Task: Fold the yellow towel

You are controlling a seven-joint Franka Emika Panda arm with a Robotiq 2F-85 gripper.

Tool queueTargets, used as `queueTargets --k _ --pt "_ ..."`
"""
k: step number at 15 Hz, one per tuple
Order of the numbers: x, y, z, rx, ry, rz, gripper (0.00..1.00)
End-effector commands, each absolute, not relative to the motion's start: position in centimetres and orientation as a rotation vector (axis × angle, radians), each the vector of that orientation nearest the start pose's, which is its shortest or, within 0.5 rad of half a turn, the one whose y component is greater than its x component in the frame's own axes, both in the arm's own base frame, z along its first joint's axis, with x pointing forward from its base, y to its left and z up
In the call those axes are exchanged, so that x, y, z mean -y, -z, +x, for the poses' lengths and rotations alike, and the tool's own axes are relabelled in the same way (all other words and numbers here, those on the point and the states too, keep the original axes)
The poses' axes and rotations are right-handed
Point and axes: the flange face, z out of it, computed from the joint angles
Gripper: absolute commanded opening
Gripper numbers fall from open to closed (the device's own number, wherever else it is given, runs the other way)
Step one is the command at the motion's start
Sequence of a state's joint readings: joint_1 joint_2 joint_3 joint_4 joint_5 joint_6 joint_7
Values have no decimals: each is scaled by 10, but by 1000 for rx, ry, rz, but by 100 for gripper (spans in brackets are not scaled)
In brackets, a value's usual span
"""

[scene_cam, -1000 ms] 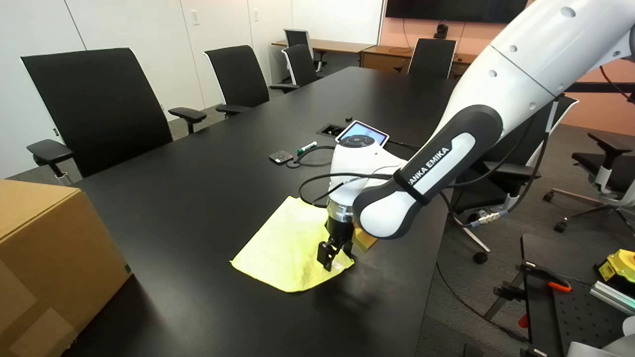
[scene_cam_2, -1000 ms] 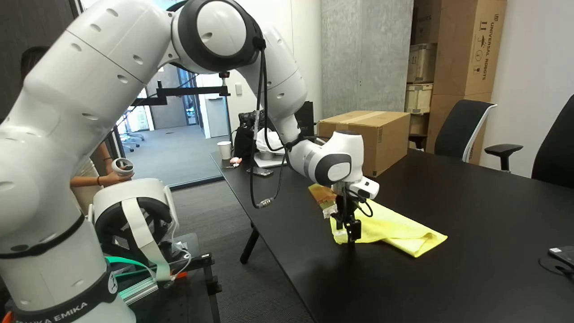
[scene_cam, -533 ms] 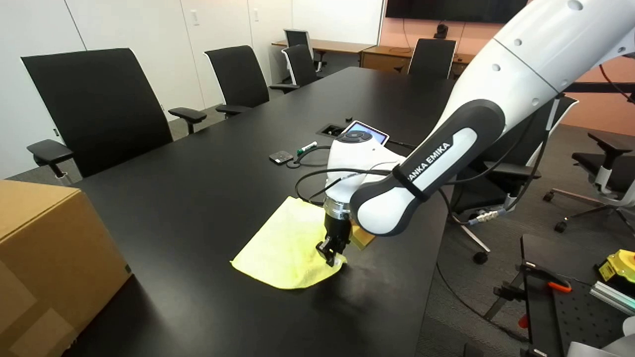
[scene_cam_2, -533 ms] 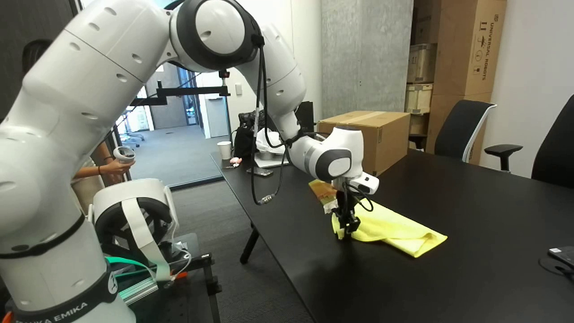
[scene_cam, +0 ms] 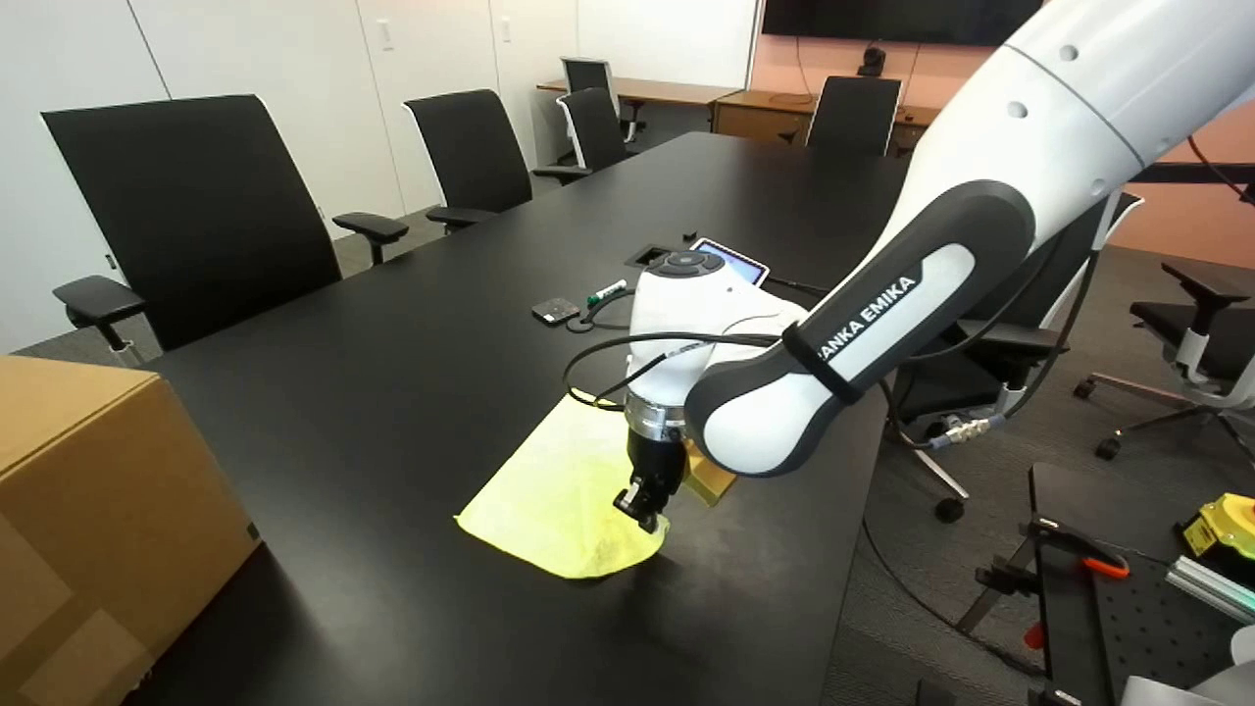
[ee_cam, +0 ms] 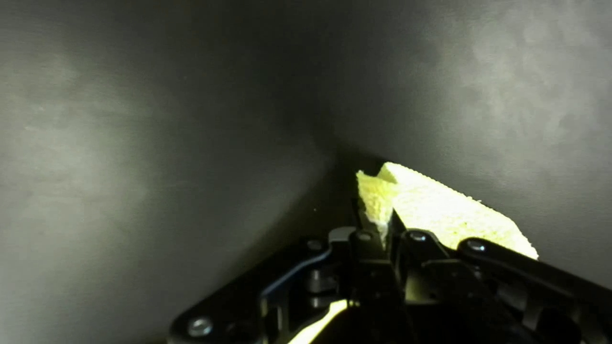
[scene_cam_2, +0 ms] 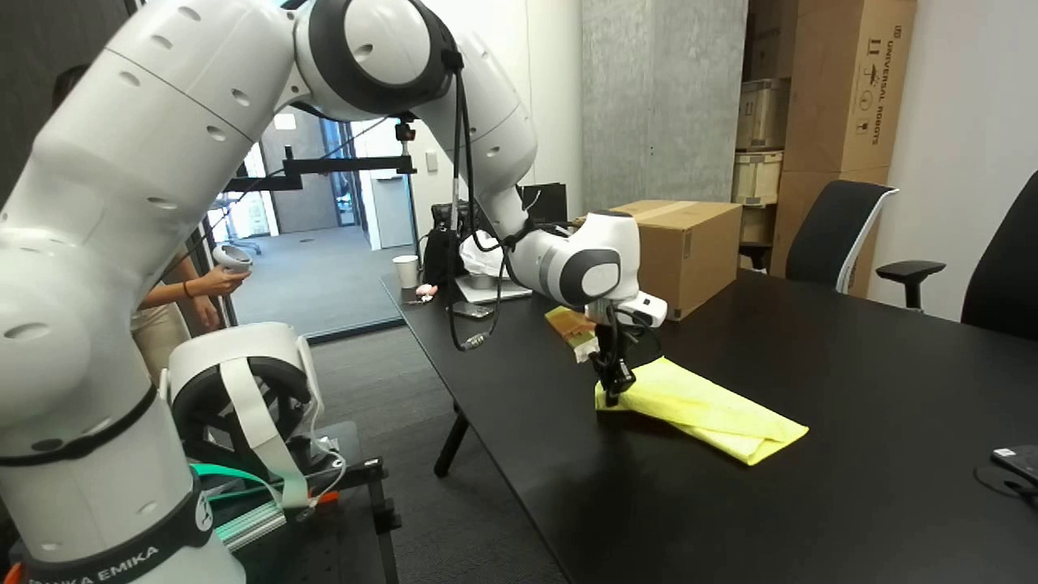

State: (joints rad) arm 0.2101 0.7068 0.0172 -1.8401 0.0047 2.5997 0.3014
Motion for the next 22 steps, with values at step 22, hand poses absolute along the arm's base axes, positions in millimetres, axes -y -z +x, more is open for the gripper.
queueTargets --k 22 --pt "-199 -213 727 140 182 -3247 9"
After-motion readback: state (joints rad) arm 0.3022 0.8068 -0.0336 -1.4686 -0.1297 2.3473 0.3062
